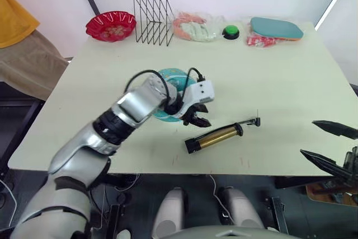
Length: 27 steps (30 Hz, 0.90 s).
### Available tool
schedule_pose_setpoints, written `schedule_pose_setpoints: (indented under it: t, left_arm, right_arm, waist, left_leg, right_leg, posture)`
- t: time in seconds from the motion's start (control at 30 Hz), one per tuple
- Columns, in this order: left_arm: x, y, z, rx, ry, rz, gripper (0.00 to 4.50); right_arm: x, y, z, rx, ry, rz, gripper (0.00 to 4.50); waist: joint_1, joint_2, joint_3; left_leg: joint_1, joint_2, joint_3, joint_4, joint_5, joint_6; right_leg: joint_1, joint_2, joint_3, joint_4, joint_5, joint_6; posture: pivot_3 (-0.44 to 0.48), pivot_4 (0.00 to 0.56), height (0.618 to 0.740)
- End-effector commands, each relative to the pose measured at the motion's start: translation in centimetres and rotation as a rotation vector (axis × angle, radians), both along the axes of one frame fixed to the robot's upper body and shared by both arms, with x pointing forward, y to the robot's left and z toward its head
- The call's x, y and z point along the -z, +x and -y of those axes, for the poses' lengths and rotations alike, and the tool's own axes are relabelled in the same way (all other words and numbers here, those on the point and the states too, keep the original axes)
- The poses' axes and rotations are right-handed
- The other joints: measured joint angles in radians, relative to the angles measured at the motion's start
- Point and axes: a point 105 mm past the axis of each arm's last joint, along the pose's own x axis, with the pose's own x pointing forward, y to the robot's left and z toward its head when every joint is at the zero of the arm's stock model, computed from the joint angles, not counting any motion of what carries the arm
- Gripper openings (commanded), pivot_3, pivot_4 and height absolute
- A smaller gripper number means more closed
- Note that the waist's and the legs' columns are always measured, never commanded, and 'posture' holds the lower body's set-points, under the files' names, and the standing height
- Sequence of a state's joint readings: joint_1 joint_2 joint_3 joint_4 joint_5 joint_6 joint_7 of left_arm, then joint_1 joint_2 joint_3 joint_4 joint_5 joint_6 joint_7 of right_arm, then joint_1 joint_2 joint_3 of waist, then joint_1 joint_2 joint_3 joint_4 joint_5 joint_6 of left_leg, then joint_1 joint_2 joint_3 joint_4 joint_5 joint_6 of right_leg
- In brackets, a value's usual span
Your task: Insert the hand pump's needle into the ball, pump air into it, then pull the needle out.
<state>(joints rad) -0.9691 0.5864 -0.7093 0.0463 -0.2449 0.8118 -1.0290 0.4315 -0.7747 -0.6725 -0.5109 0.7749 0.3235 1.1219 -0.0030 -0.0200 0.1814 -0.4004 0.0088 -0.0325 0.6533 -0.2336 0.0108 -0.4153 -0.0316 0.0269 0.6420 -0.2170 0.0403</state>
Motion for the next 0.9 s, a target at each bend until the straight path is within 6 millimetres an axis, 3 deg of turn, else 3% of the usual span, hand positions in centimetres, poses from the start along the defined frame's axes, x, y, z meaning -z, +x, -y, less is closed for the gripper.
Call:
schedule_pose_setpoints:
  t: [0.03,0.43,0.9]
  left_arm:
    - [0.0,0.9,1.3,0.035,0.031,0.069,2.91]
    - [3.8,2.4,6.0,0.077,0.136,0.126,2.91]
    - [6.9,2.7,8.5,0.053,0.177,0.091,2.91]
  right_arm:
    - [-0.2,-0.1,-0.3,0.002,-0.002,0.026,4.5]
    - [0.2,-0.3,-0.6,0.017,0.013,0.027,4.5]
    - [0.8,-0.8,-0.6,0.03,0.002,0.006,4.5]
  waist:
    - [0.001,0.0,0.0]
    - [-0.004,0.0,0.0]
    - [0.0,0.0,0.0]
  left_leg:
    - [0.0,0.0,0.0,0.0,0.0,0.0]
    - [0.0,0.0,0.0,0.0,0.0,0.0]
    - [0.0,-0.001,0.0,0.001,0.0,0.0]
  right_leg:
    - [0.0,0.0,0.001,0.0,0.0,0.0]
    - [0.0,0.0,0.001,0.0,0.0,0.001]
    - [0.0,-0.001,0.001,0.0,0.0,0.001]
  posture:
    - [0.0,0.15,0.74]
    - [0.0,0.15,0.74]
    - [0.0,0.15,0.74]
